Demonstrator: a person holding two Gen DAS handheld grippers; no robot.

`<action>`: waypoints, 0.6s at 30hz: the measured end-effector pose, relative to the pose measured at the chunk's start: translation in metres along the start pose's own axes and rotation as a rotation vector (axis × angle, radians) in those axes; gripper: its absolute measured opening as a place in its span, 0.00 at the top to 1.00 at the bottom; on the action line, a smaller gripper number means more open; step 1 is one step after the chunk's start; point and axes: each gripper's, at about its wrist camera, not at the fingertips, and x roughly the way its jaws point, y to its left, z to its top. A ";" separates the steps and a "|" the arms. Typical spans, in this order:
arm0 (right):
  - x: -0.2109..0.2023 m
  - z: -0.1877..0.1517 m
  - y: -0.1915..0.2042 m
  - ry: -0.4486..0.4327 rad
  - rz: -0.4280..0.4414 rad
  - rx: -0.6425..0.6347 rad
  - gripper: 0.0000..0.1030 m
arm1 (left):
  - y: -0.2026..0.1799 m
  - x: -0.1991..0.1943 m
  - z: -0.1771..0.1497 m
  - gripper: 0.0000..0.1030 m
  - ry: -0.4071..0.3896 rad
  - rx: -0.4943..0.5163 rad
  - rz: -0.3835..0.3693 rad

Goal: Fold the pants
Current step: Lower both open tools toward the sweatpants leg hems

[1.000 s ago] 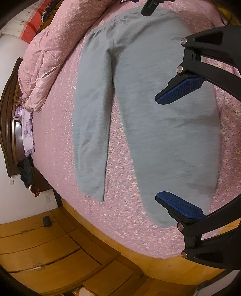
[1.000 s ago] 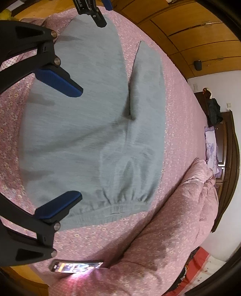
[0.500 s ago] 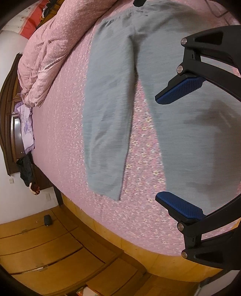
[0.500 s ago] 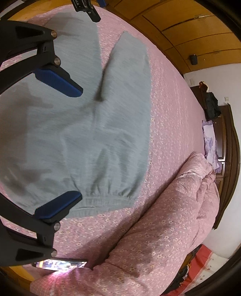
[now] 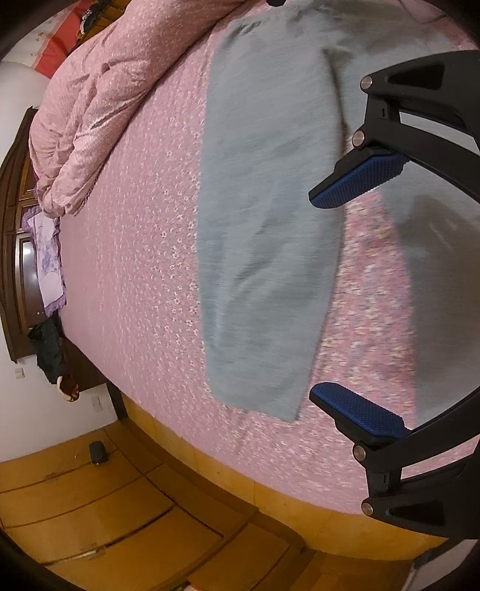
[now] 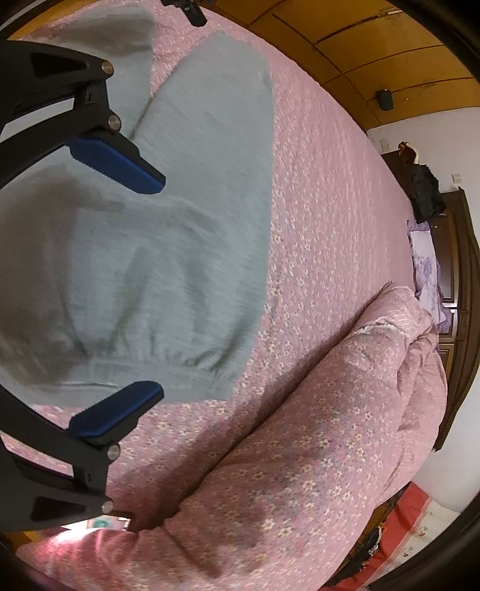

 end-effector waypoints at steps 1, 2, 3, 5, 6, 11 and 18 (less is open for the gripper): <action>0.005 0.005 -0.002 0.004 0.000 -0.002 0.00 | 0.000 0.005 0.005 0.11 0.003 0.004 0.001; 0.007 0.008 -0.004 0.005 0.000 -0.002 0.00 | 0.000 0.010 0.010 0.11 0.005 0.010 0.004; 0.011 0.011 -0.005 0.009 0.000 -0.004 0.00 | -0.001 0.015 0.016 0.11 0.008 0.018 0.006; 0.021 0.019 -0.008 0.017 0.003 -0.008 0.00 | -0.003 0.026 0.028 0.11 0.012 0.034 0.001; 0.026 0.024 -0.009 0.021 0.005 -0.010 0.00 | -0.004 0.030 0.031 0.11 0.015 0.040 -0.002; 0.052 0.041 -0.016 0.049 0.006 -0.020 0.00 | -0.018 0.061 0.057 0.11 0.038 0.085 -0.017; 0.088 0.062 -0.030 0.083 -0.020 -0.037 0.00 | -0.041 0.103 0.080 0.11 0.082 0.137 -0.058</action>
